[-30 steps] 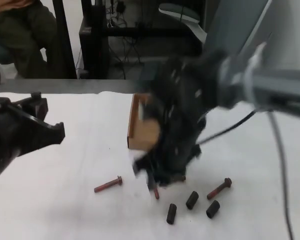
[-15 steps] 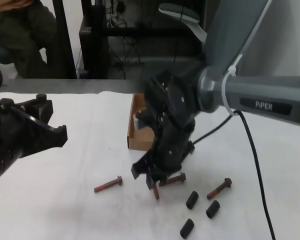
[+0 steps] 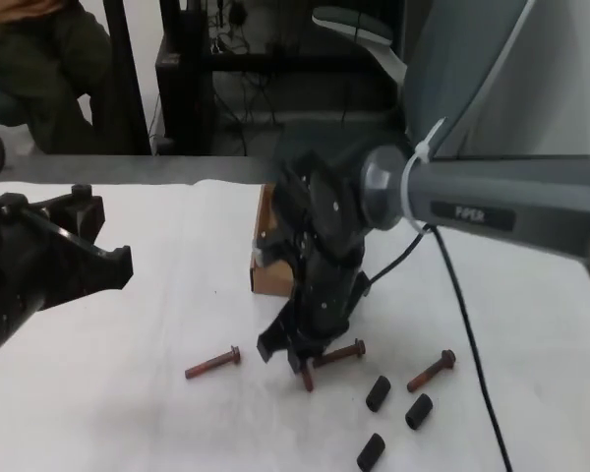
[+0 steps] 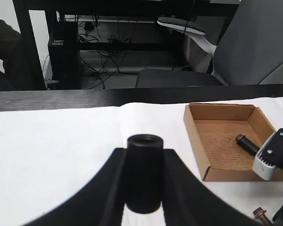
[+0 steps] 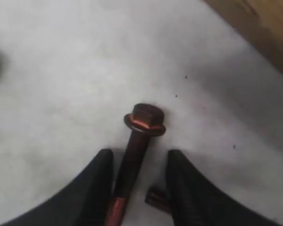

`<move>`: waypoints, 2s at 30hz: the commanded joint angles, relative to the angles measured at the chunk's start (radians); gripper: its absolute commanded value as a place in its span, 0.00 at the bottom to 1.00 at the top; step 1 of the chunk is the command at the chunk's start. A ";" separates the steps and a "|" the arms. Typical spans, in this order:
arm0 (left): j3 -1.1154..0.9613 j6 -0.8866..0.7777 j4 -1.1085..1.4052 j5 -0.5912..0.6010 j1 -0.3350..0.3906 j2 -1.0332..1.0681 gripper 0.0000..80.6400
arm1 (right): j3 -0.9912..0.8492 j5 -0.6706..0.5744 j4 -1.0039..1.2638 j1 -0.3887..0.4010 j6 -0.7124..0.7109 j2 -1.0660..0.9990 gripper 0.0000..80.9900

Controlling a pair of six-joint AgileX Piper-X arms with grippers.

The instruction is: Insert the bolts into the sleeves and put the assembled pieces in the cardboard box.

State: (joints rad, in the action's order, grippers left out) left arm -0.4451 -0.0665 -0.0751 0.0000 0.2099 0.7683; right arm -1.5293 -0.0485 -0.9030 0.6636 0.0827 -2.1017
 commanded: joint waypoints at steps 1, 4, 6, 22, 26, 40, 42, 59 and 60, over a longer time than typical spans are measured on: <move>-0.005 0.003 0.014 0.000 -0.002 -0.013 0.02 | -0.005 0.006 0.001 -0.006 -0.009 -0.029 0.36; -0.005 0.003 0.014 0.000 -0.002 -0.013 0.02 | -0.005 0.006 0.001 -0.006 -0.025 -0.037 0.01; -0.005 0.003 0.014 0.000 -0.002 -0.013 0.02 | -0.009 0.006 0.001 -0.004 -0.029 -0.032 0.00; 0.128 -0.017 0.209 0.173 0.013 0.051 0.02 | 0.066 -0.149 0.387 0.014 -0.094 0.528 0.00; 0.173 -0.017 0.402 0.181 0.087 0.123 0.02 | 0.254 -0.223 0.651 0.048 -0.070 0.683 0.00; 0.173 -0.117 0.739 -0.081 0.410 0.336 0.02 | 0.754 -0.125 1.357 0.125 0.104 0.797 0.00; 0.173 -0.117 0.772 -0.081 0.410 0.336 0.02 | 0.765 -0.124 1.386 0.129 0.108 0.797 0.00; 0.173 -0.208 0.865 0.125 0.421 0.336 0.02 | 0.765 -0.120 1.419 0.129 0.089 0.749 0.00; 0.173 -0.217 0.863 0.139 0.421 0.336 0.02 | 0.765 -0.120 1.419 0.129 0.089 0.749 0.00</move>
State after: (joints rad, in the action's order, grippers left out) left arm -0.2723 -0.2779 0.7622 0.0840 0.6245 1.1047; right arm -0.7616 -0.1793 0.4865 0.7908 0.1808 -1.3553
